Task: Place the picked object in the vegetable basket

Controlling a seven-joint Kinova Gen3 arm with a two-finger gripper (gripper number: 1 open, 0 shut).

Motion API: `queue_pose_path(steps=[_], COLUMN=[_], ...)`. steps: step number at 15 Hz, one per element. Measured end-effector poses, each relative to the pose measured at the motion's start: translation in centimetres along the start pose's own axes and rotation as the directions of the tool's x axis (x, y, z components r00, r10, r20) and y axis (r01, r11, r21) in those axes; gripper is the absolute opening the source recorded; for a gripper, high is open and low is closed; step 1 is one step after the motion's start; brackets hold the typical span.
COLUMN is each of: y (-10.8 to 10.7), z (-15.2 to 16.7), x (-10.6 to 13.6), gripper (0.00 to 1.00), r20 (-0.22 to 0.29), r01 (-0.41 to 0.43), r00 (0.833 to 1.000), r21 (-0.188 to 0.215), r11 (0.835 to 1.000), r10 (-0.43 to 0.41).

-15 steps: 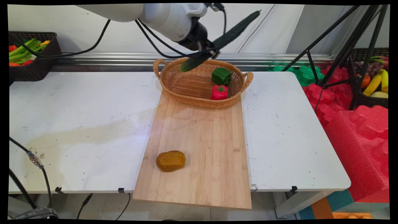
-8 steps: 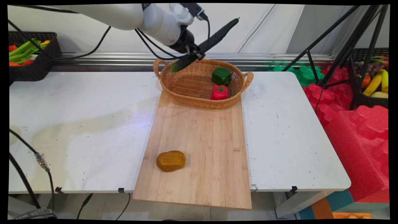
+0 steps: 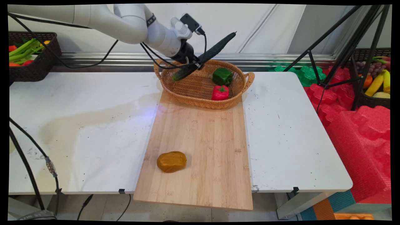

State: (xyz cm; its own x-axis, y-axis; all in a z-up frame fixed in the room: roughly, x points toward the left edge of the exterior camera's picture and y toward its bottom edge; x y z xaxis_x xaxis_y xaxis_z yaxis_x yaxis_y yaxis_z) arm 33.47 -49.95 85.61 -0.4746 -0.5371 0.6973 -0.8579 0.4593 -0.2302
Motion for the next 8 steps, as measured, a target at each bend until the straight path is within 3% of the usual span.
queue_pose_path(steps=[7,8], y=[-0.1,-0.1], z=[2.0,2.0], x=[-2.9,-3.1], gripper=[0.00,1.00], r20=[0.020,0.019], r01=[0.033,0.036], r00=[0.999,0.999], r21=[-0.039,-0.042], r11=[0.999,0.998], r10=[-0.033,-0.035])
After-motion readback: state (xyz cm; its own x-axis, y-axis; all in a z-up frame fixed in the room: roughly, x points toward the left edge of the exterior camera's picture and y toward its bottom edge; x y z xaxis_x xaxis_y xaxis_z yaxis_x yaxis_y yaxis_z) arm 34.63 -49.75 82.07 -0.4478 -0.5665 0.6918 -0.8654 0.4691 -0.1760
